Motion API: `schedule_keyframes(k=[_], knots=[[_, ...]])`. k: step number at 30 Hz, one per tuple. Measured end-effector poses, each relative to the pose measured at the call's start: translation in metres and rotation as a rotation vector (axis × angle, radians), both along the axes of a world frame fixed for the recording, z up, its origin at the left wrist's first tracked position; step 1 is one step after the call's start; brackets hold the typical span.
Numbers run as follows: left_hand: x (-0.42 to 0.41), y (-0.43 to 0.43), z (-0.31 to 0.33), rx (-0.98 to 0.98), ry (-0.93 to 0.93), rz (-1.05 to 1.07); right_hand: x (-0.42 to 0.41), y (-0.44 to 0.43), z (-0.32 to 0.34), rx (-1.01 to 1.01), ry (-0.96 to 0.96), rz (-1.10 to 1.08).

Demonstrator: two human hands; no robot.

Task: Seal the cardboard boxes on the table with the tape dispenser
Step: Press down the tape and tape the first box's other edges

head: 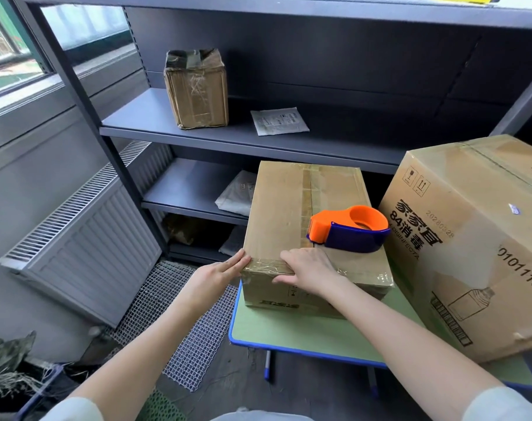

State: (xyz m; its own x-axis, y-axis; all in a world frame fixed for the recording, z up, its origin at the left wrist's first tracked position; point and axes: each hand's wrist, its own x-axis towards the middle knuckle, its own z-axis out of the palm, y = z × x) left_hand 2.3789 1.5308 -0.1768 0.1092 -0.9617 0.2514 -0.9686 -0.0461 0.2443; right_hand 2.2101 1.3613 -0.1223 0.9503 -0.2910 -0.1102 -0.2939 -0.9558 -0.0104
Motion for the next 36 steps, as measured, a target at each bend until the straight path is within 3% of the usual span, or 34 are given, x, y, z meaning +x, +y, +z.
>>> schedule_keyframes(k=[12, 19, 23, 25, 31, 36], knots=[[0.001, -0.003, 0.005, -0.057, -0.017, -0.025, -0.005, 0.001, 0.002, 0.019, -0.04, -0.031], [-0.014, -0.015, 0.021, -0.262, -0.158, 0.068, -0.023, -0.005, 0.022, 0.236, -0.117, -0.098], [-0.032, -0.043, 0.031, -0.257, -0.126, 0.044, -0.042, -0.014, 0.029, -0.079, -0.424, -0.158], [-0.045, -0.056, 0.036, -0.207, -0.067, 0.031, -0.05, -0.024, 0.03, -0.213, -0.468, -0.272], [-0.084, -0.085, 0.049, -0.132, 0.072, 0.077, -0.075, -0.056, 0.031, -0.157, -0.185, -0.479], [-0.102, -0.097, 0.046, -0.061, 0.094, 0.027, -0.08, -0.06, 0.037, -0.091, -0.22, -0.492]])
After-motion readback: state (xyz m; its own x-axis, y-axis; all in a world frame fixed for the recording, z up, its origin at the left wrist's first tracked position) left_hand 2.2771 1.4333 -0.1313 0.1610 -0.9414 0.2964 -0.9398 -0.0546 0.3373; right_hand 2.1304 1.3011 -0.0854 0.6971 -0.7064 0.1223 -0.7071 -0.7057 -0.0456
